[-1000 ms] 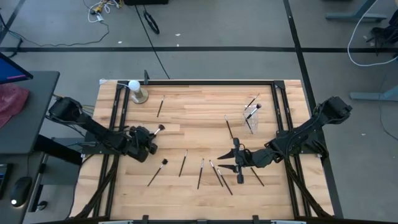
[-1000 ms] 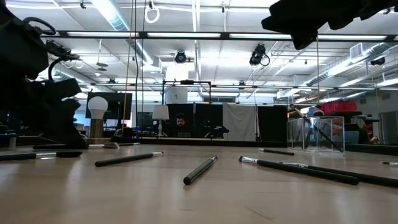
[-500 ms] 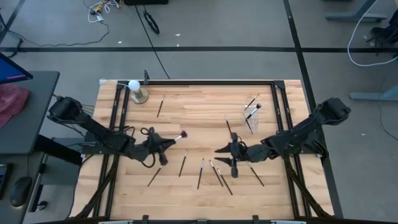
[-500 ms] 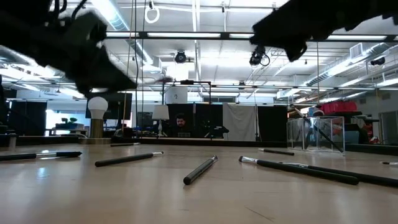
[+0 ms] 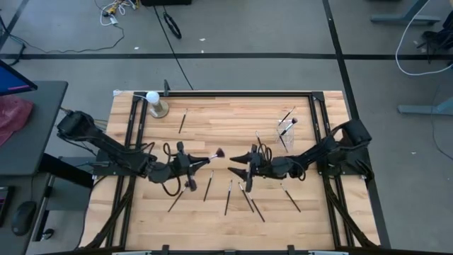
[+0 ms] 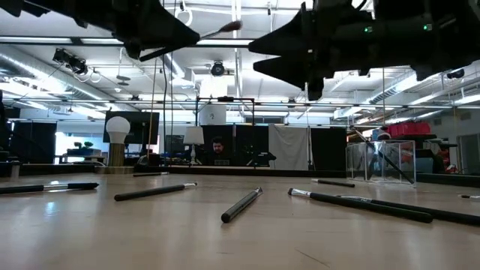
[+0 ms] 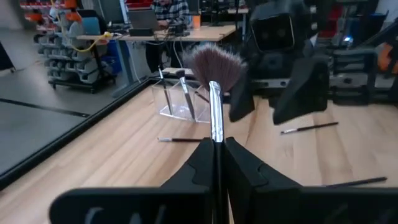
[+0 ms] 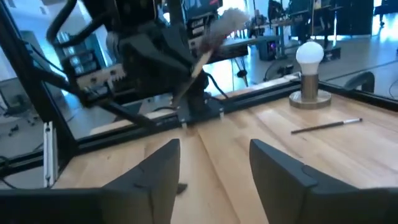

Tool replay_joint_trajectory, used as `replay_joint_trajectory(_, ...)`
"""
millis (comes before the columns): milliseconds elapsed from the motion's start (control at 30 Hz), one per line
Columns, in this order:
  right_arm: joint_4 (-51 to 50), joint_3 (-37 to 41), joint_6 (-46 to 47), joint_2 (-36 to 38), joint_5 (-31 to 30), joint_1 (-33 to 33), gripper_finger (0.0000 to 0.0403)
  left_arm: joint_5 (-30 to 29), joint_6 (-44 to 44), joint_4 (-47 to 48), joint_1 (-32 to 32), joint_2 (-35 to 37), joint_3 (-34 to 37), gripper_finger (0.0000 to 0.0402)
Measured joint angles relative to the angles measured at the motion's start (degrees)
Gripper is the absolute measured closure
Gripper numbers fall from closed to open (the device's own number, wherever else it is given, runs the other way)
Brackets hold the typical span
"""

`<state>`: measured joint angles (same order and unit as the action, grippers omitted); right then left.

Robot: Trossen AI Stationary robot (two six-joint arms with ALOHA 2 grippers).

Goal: Sort items
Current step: Put the silver highlighter brush into the transparent organizer

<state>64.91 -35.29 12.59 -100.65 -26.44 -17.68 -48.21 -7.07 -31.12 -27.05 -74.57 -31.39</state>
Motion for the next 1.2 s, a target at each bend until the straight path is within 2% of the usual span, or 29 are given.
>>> replay_joint_trajectory(200, -1.6, -3.0, -3.6, -0.3, 0.5, -0.1, 0.0202, 0.5, 3.6, -5.3, 1.0, -7.1, -2.2, 0.0383)
replay_joint_trajectory(433, -3.0, -4.8, -6.2, -0.3, 0.4, -1.4, 0.0202, 3.0, 7.8, -5.9, 1.6, -13.4, -7.4, 0.0382)
replay_joint_trajectory(600, -2.7, -4.9, -6.0, -0.3, 0.3, -1.5, 0.0202, 3.2, 9.8, -5.9, 1.6, -14.9, -9.2, 0.0379)
replay_joint_trajectory(800, -2.2, -4.9, -5.5, -0.3, -3.1, -1.5, 0.0212, 3.5, 10.5, -5.8, 1.6, -14.9, -9.3, 0.0379)
replay_joint_trajectory(967, -1.4, -4.9, -5.6, -0.3, -3.1, -1.5, 0.0272, 3.5, 10.3, -5.8, 1.6, -14.9, -9.3, 0.0378)
replay_joint_trajectory(1133, -2.8, -4.9, -6.1, 0.0, -2.7, -1.6, 0.0379, 3.7, 9.1, -5.2, 1.8, -14.9, -9.3, 0.0362)
replay_joint_trajectory(1200, -5.7, -4.9, -7.1, 1.3, -3.4, -2.0, 0.0387, 3.9, 8.9, -5.0, 2.1, -14.9, -9.3, 0.0346)
